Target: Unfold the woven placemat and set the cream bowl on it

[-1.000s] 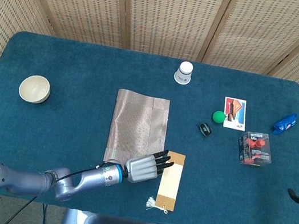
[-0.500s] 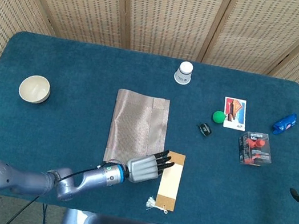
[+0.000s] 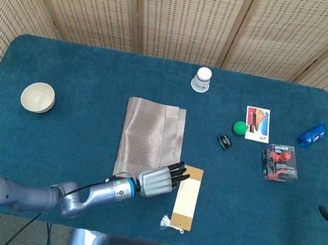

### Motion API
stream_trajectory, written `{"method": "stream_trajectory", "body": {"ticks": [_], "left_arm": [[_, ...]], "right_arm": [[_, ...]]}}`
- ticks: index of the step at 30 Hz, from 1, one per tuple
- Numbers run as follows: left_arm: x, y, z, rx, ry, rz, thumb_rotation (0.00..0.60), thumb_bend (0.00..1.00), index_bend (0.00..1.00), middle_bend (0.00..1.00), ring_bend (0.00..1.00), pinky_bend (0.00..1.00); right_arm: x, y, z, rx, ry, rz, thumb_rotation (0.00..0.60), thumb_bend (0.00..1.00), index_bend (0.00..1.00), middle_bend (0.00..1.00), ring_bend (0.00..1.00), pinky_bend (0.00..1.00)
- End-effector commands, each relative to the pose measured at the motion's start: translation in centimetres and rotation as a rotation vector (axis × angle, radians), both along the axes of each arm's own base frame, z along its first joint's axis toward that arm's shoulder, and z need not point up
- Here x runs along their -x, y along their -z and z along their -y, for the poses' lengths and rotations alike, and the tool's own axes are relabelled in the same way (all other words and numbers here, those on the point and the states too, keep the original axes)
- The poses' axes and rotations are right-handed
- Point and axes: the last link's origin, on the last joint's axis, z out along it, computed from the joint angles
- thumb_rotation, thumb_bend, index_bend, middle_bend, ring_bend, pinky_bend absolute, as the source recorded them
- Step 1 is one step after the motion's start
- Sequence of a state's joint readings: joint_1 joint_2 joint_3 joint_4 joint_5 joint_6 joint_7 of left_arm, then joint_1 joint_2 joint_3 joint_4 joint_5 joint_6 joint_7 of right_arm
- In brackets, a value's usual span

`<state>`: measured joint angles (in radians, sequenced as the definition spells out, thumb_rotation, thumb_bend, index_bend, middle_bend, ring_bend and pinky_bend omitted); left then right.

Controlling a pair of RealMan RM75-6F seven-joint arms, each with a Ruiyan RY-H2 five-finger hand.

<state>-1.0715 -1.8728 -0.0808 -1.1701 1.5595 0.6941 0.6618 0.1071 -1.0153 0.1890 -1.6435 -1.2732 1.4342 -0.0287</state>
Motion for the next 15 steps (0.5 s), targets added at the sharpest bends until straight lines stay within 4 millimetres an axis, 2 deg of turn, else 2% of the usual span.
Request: {"method": "stream_trajectory", "body": {"ticks": [1, 15], "left_arm": [[0.0, 0.1, 0.0, -0.002, -0.003, 0.000, 0.600, 0.37, 0.34, 0.00, 0.00, 0.00], [-0.7, 1.5, -0.7, -0.018, -0.024, 0.014, 0.600, 0.37, 0.36, 0.00, 0.00, 0.00]], "right_arm": [[0.0, 0.0, 0.0, 0.000, -0.001, 0.000, 0.600, 0.00, 0.07, 0.00, 0.00, 0.00], [-0.1, 0.0, 0.0, 0.001, -0.007, 0.002, 0.600, 0.00, 0.07, 0.00, 0.00, 0.00]]}}
